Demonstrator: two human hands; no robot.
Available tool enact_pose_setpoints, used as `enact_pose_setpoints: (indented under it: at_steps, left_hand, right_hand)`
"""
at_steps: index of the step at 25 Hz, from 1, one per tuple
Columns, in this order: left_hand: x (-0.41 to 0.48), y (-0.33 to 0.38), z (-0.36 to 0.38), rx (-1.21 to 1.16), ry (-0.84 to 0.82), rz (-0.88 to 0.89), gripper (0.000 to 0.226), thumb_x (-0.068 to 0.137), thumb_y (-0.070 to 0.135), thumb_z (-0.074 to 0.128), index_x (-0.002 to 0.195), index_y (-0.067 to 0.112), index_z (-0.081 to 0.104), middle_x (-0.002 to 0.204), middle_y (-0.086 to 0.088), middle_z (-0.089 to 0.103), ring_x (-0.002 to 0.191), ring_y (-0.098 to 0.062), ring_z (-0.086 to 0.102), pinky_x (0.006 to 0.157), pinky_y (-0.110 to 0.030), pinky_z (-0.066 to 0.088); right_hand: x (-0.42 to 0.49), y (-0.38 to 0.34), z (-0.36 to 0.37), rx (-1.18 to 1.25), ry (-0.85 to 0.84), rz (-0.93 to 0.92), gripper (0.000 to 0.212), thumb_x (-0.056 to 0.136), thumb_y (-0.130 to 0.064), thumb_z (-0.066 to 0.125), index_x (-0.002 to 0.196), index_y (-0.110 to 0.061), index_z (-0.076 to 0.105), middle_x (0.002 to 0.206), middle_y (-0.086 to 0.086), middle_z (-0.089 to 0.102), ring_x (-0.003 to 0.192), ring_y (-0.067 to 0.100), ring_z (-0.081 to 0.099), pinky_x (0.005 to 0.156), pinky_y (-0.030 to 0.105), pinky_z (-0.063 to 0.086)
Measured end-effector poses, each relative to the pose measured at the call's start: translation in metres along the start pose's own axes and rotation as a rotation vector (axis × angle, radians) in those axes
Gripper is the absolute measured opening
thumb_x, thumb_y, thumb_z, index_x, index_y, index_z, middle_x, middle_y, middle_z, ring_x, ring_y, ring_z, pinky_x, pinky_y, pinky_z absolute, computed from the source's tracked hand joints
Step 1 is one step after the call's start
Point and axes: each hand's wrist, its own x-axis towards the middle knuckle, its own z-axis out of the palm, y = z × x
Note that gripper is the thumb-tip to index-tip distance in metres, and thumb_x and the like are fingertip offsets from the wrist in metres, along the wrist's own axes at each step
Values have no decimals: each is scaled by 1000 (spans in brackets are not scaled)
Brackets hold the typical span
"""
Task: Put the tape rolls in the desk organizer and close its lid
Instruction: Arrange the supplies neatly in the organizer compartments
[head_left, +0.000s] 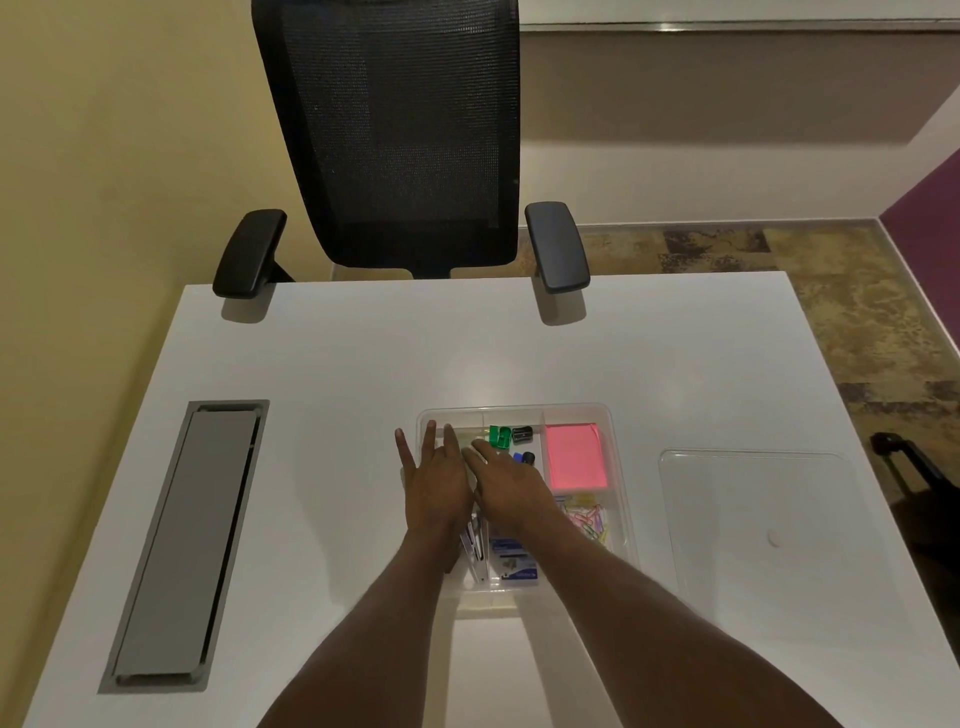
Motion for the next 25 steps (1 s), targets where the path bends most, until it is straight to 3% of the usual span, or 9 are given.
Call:
enact_pose_setpoints:
  at_steps: [3, 5, 8, 12, 14, 22, 25]
  left_hand:
    - [-1, -3, 3, -38, -36, 6, 85, 103, 53, 45, 165, 12, 4, 175, -7, 0, 161, -25, -12, 124, -67, -10]
    - [-4, -6, 6, -42, -13, 15, 87, 102, 58, 44, 165, 14, 4, 175, -7, 0, 162, -24, -10, 124, -67, -9]
    - [-6, -7, 9, -90, 29, 4, 75, 104, 57, 40, 163, 18, 17, 174, -4, 13, 162, -22, -3, 124, -66, -10]
    - [-6, -5, 4, -103, 88, -19, 60, 101, 45, 50, 153, 16, 40, 160, -3, 44, 157, -21, 24, 125, -61, -18]
    - [-6, -3, 3, -72, 84, -36, 59, 100, 41, 52, 151, 13, 43, 157, -4, 48, 155, -23, 29, 123, -62, -19]
    - [0, -8, 8, -149, -20, -31, 87, 95, 55, 59, 164, 22, 16, 173, 3, 16, 162, -18, -2, 117, -71, -20]
    - [-2, -9, 9, -116, 13, -15, 83, 96, 46, 61, 163, 20, 18, 173, 0, 16, 162, -19, -2, 120, -72, -15]
  right_hand:
    - [0, -1, -2, -16, -6, 5, 80, 92, -25, 71, 157, -15, 25, 165, 10, 27, 137, 33, 49, 99, 49, 54]
    - [0, -1, -5, -17, 41, 0, 71, 92, -20, 68, 153, -14, 32, 162, 11, 34, 130, 34, 55, 92, 49, 57]
    - [-1, -2, -4, -25, 59, -19, 62, 95, -20, 63, 151, -13, 36, 158, 10, 39, 126, 33, 58, 89, 48, 58]
    - [2, -3, -3, -59, -4, -11, 69, 98, -28, 61, 156, -16, 26, 165, 8, 27, 133, 35, 52, 96, 50, 54]
    - [4, -3, -4, -83, -31, -9, 74, 97, -29, 63, 158, -17, 23, 167, 7, 23, 135, 35, 51, 98, 50, 54]
    - [4, -1, -7, -73, -62, -22, 91, 96, -33, 66, 161, -14, 5, 170, 6, 8, 132, 35, 53, 94, 47, 56]
    - [1, -2, -9, -17, 16, 3, 81, 96, -24, 65, 160, -10, 16, 169, 9, 15, 130, 34, 55, 95, 47, 55]
